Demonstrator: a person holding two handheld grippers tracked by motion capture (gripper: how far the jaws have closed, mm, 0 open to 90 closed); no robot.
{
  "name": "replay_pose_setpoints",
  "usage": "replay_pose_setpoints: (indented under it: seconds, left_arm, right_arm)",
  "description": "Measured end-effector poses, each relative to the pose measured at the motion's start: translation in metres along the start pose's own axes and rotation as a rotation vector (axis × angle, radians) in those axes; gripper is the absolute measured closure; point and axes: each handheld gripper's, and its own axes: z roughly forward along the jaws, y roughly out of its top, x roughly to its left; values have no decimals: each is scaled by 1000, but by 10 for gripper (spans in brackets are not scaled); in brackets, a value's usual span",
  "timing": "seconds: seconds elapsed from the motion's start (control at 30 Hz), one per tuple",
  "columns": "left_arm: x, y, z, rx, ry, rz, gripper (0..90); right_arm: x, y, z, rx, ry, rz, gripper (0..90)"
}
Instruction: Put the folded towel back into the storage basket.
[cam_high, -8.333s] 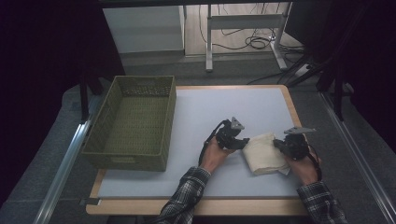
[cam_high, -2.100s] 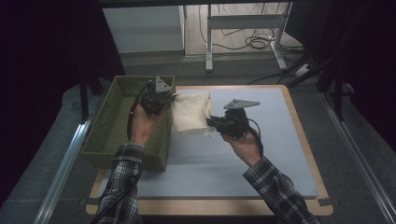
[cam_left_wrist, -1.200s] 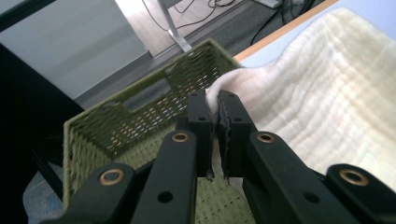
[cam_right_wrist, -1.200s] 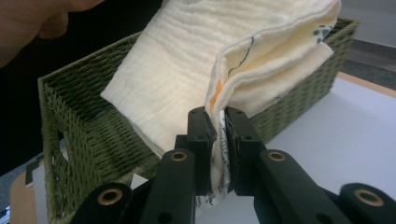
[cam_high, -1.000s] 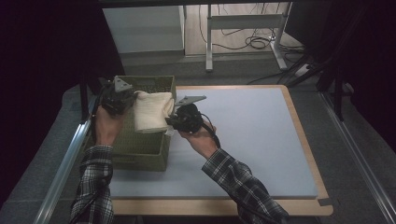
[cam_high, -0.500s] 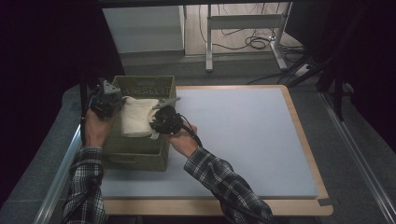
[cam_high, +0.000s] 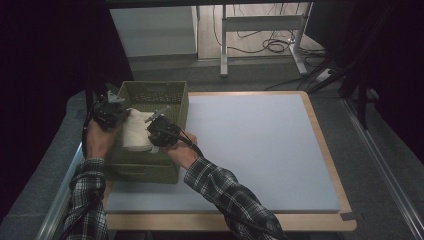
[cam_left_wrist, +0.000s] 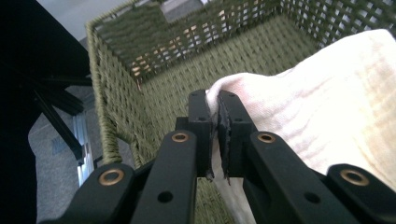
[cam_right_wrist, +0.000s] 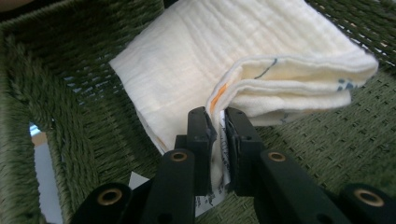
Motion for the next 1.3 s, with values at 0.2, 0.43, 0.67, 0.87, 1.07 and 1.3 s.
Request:
replay_pose_setpoints:
  seconds: [0.2, 0.43, 0.67, 0.87, 1.07, 1.3]
  left_arm:
    - [1, -2, 21, 84, -17, 14, 845]
    - [2, -3, 40, 160, -55, 19, 832]
    - [-2, -6, 52, 207, -44, 24, 631]
    - [-3, -5, 49, 185, -37, 2, 529]
    - [-5, -1, 43, 149, -45, -31, 432]
    - [-10, -2, 36, 114, -61, -65, 286]
  right_arm:
    - [5, 4, 13, 52, -34, -34, 802]
    - [4, 8, 18, 104, -49, -44, 751]
    - [0, 8, 16, 98, -54, -37, 705]
    - [-8, 7, 7, 52, -31, -27, 644]
    - [-14, 6, -1, 15, -16, -30, 562]
    - [-21, -1, -17, -44, -6, -42, 408]
